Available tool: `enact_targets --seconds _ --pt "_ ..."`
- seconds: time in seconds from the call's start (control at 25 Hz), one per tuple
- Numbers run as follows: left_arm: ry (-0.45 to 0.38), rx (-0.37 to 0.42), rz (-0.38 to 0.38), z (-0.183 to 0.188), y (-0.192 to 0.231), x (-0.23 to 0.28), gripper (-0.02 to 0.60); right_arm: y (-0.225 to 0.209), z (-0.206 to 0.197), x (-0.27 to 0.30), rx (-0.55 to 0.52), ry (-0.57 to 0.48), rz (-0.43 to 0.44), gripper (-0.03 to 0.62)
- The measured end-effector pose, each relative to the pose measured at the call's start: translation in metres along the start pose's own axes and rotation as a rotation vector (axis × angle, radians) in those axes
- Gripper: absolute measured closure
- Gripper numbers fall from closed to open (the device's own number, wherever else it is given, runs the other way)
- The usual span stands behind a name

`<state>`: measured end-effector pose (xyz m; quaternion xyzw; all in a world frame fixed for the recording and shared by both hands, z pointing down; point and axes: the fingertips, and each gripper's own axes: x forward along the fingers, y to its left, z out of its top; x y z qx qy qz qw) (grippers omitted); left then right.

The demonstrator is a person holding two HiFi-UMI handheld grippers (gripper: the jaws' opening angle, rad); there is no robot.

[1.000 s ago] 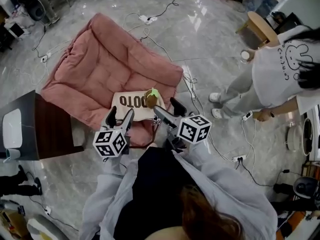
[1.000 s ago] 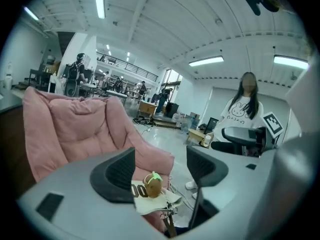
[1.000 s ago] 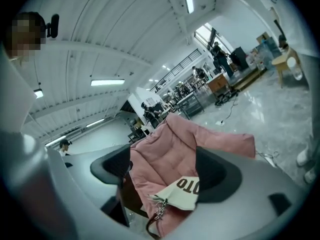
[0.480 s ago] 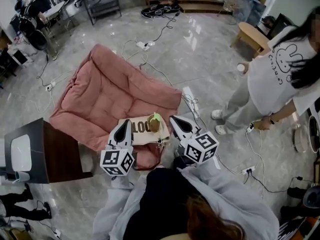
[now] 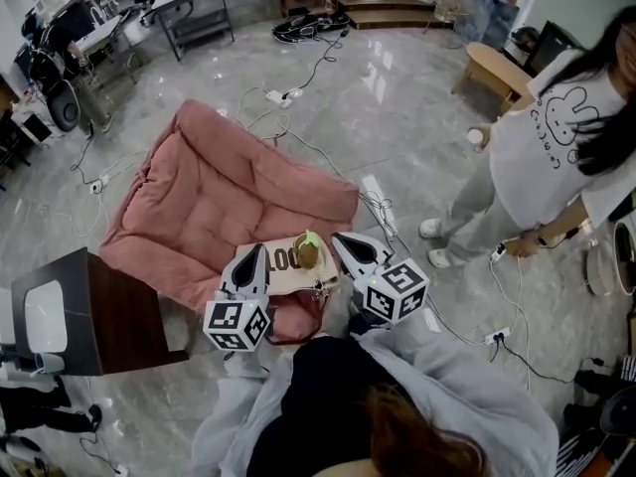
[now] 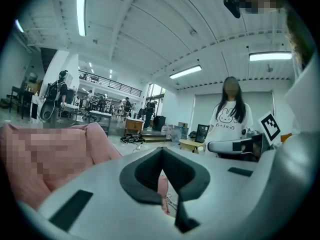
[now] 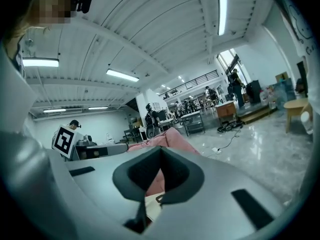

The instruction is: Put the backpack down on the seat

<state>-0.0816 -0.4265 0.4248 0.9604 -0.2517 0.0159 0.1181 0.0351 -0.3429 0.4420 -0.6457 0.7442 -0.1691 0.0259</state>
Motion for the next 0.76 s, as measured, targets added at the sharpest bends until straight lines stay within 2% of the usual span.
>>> enact_targets --seconds 0.2,0.56,0.76 --pt "-0.012 -0.065 -0.011 0.001 -0.005 0.0 0.567 -0.001 -0.001 0.001 -0.007 0.012 0.005 0.586" --pt "0.023 -0.013 -0.026 -0.007 -0.016 0.0 0.567 0.007 -0.007 0.0 0.012 0.004 -0.003 0.586" --pt "0.017 -0.028 -0.045 -0.007 -0.019 0.002 0.568 0.01 -0.012 -0.002 0.058 0.002 0.003 0.586"
